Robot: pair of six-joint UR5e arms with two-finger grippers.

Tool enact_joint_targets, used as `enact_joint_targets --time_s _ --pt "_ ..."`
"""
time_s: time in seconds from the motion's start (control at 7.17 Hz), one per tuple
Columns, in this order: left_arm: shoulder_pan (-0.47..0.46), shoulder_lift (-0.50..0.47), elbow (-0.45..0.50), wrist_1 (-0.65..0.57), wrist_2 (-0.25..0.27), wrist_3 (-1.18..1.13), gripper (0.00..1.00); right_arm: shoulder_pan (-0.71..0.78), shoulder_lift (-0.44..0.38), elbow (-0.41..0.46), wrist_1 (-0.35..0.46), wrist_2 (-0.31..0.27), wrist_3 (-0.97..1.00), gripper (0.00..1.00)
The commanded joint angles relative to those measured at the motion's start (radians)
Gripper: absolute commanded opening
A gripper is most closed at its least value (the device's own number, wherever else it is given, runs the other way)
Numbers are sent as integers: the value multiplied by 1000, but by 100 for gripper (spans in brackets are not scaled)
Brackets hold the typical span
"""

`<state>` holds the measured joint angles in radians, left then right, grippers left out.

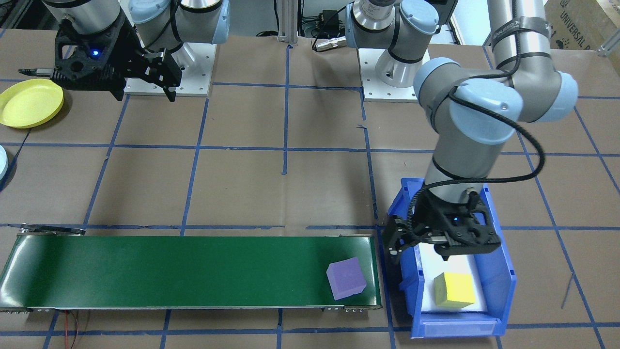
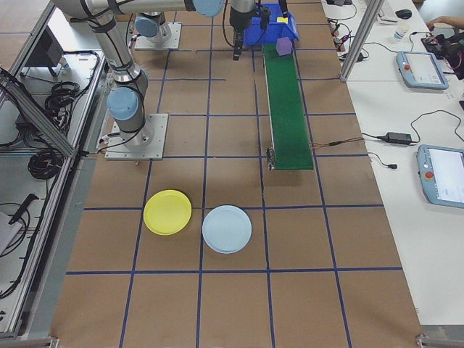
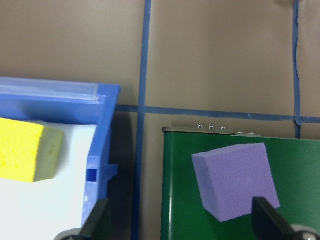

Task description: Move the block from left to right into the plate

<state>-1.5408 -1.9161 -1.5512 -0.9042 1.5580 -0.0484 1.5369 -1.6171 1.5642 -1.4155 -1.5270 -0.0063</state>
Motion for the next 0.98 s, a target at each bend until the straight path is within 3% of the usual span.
enact_joint_targets --time_s 0.0,0.14,0.28,0.42,0.56,0.7,0.84 --pt "123 -17 19 -21 2 86 100 -107 95 -21 -10 5 -76 100" --pt "151 -33 19 -21 2 94 100 -163 152 -20 -45 7 -114 100" --pt "152 -76 22 -15 2 164 100 -173 201 -20 -194 5 -148 100" --pt "153 -115 26 -10 4 183 100 -178 263 -18 -289 7 -156 100" --pt "153 -148 34 -9 2 179 100 -202 316 -24 -324 22 -176 100" --pt "153 -161 39 -7 2 180 100 -236 341 -21 -418 97 -269 100" --pt "153 -176 40 -4 2 182 100 -262 365 -23 -454 155 -308 100"
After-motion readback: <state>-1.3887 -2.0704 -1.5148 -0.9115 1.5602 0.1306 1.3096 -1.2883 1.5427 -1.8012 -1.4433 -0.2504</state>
